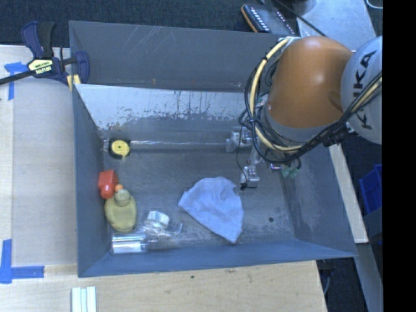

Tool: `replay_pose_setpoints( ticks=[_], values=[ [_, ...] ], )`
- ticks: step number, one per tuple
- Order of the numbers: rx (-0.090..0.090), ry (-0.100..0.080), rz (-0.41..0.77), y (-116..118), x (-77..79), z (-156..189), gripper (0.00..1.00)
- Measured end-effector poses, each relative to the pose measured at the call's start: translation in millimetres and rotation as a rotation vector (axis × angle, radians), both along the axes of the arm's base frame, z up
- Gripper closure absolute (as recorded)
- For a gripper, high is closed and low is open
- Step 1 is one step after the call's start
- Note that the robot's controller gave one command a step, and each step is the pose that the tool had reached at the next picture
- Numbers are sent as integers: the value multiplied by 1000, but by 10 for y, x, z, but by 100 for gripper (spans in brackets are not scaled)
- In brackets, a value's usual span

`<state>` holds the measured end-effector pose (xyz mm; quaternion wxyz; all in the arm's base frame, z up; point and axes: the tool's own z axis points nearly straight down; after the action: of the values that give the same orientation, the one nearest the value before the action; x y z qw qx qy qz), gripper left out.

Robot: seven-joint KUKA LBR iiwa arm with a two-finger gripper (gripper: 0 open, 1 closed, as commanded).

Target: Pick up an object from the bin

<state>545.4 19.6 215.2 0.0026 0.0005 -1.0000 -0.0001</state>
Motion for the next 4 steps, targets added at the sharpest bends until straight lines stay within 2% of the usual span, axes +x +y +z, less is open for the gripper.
replay_pose_setpoints(
  ticks=[1,2,3,4],
  values=[
    [0,-9,-1,-1,17,46,0],
    [0,-4,-130,-22,-461,-1429,0],
    [0,-12,-107,48,-527,-548,0],
    [0,-3,-206,456,-635,-1158,0]
  ],
)
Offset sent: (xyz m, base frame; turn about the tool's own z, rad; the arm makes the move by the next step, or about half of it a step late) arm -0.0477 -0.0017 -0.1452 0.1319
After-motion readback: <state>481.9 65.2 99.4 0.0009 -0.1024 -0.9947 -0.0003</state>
